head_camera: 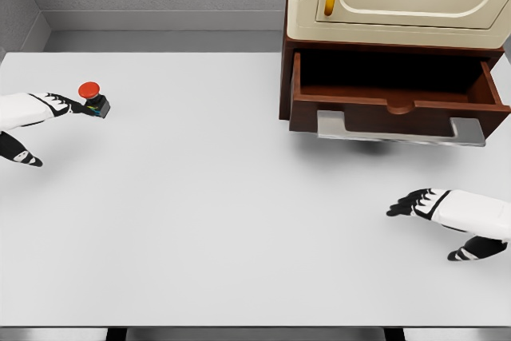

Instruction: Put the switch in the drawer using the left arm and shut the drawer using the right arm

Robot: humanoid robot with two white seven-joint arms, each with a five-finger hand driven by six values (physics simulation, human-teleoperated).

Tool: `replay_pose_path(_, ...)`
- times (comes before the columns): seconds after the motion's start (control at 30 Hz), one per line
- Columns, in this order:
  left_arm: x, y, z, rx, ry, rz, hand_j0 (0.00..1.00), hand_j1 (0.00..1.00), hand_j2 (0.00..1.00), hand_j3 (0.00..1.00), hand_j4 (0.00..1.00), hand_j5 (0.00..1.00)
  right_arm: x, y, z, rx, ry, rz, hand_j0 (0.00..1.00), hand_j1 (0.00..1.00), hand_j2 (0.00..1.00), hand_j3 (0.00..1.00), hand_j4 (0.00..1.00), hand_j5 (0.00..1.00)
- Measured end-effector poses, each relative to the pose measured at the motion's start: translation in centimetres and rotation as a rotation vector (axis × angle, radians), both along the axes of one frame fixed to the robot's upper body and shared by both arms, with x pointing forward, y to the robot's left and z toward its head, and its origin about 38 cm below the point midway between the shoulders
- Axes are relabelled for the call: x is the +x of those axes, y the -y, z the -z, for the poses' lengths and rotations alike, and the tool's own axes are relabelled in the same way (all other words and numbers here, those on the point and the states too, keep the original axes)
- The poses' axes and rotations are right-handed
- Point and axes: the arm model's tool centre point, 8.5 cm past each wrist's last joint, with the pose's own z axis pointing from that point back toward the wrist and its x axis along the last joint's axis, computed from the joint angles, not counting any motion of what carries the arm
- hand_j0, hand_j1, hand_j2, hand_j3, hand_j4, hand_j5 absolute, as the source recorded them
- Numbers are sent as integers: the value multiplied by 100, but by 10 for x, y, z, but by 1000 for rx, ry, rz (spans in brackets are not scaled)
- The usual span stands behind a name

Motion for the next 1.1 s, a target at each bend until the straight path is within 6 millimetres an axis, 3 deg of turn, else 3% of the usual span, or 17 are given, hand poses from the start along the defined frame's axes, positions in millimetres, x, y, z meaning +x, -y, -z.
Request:
replay_pose_path(0.23,13,-2,-22,1,56,-13,100,100,100,100,100,100,2,-1,-2,4,8,0,100,100,100,100,100,100)
replay_pose_path(0.4,45,41,-21,-16,65,56,100,100,100,100,100,100,2,2,-5,-1,13,3,100,100,100,100,100,100)
replay_pose_path(0.5,67,49,-9,-29,33,30,100,100,100,100,100,100,-8,11,1,-11,-13,30,49,49,49,49,49,49)
replay_pose_path(0.53,72,48,-2,-30,16,13,100,100,100,100,100,100,-11,17,0,-15,-12,46,47,47,47,47,47,47)
replay_pose_path(0.7,87,35,16,-20,-29,-69,100,100,100,100,100,100,-15,45,-27,15,45,141,46,46,46,46,46,46)
replay_pose_path(0.83,90,29,26,-13,-53,-100,100,100,100,100,100,100,-10,53,-50,71,100,174,49,49,49,49,49,49)
replay_pose_path(1.1,97,21,12,-19,-29,-130,98,98,98,98,98,98,-9,56,-62,116,121,184,48,48,48,48,48,48)
